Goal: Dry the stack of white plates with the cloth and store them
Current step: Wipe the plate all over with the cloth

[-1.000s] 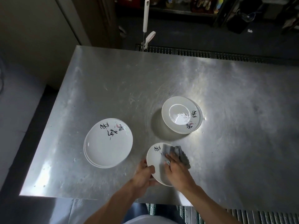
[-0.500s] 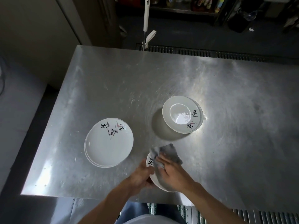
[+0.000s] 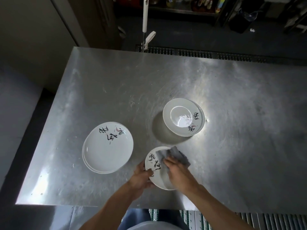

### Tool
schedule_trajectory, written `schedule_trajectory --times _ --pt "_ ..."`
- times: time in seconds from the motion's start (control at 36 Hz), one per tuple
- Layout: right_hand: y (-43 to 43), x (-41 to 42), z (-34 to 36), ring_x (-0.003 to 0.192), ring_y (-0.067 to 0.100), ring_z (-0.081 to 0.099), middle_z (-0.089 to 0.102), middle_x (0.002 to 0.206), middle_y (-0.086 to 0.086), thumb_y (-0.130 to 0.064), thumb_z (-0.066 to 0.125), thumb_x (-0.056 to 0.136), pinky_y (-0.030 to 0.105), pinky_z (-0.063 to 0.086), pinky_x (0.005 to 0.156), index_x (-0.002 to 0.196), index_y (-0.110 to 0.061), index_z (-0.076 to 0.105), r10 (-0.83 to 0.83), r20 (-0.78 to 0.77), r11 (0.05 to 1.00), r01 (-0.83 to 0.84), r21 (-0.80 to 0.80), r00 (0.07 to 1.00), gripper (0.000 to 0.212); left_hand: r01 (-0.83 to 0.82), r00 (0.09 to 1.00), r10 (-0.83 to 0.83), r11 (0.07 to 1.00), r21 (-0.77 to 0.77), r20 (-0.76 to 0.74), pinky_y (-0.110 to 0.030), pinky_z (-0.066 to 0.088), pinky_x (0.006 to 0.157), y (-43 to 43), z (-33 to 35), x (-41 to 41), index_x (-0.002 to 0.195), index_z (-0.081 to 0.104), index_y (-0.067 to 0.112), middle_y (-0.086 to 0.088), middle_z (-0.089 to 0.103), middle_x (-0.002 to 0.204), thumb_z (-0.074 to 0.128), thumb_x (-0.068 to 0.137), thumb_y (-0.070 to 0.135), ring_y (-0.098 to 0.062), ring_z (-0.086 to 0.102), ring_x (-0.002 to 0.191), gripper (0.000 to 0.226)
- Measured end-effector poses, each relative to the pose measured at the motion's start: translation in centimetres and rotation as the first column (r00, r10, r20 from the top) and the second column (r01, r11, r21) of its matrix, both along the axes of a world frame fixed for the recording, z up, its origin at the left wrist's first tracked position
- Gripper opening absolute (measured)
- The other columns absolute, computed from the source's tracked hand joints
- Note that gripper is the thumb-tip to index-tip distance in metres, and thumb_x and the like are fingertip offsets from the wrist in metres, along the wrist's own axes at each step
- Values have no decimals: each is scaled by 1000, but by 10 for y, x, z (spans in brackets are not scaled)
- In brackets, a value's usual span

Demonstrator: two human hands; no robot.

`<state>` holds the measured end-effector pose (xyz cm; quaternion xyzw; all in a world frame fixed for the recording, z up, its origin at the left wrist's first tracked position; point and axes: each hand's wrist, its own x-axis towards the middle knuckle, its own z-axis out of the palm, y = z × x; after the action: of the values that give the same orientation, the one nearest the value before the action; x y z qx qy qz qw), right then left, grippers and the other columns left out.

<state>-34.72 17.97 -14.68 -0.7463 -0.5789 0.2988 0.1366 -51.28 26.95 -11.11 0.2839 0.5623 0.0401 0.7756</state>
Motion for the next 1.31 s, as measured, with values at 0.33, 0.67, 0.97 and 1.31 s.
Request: schedule_trajectory --times 0.33,0.67,0.97,1.31 --pt "1 -8 -3 141 1 31 46 153 1 -7 63 92 12 17 117 141 -11 56 82 -214 997 -84 2 973 49 202 968 -178 971 -129 179 -47 61 83 -10 12 -10 132 54 13 -19 72 120 57 86 -12 -36 71 105 53" --pt "-8 -16 7 143 -11 27 36 156 -22 0 55 93 13 27 116 148 -36 46 105 -303 994 -101 29 947 67 389 917 -378 919 -69 127 -41 58 92 17 1 -17 123 63 0 -20 73 116 55 91 1 -34 71 106 33" --pt "0 -1 4 148 -3 20 30 157 -12 2 53 96 12 10 118 146 -18 51 84 -123 996 -86 -7 989 54 292 951 -281 953 -80 125 -43 61 86 8 2 -12 132 57 8 -20 72 119 53 83 -19 -37 70 109 56" --pt "-14 13 51 136 1 45 61 135 -18 -30 52 93 25 34 107 122 -31 69 15 -114 999 -18 -28 993 34 95 982 -68 984 -151 175 -38 64 69 23 30 14 127 57 -5 -22 74 100 45 89 -19 -29 75 86 42"
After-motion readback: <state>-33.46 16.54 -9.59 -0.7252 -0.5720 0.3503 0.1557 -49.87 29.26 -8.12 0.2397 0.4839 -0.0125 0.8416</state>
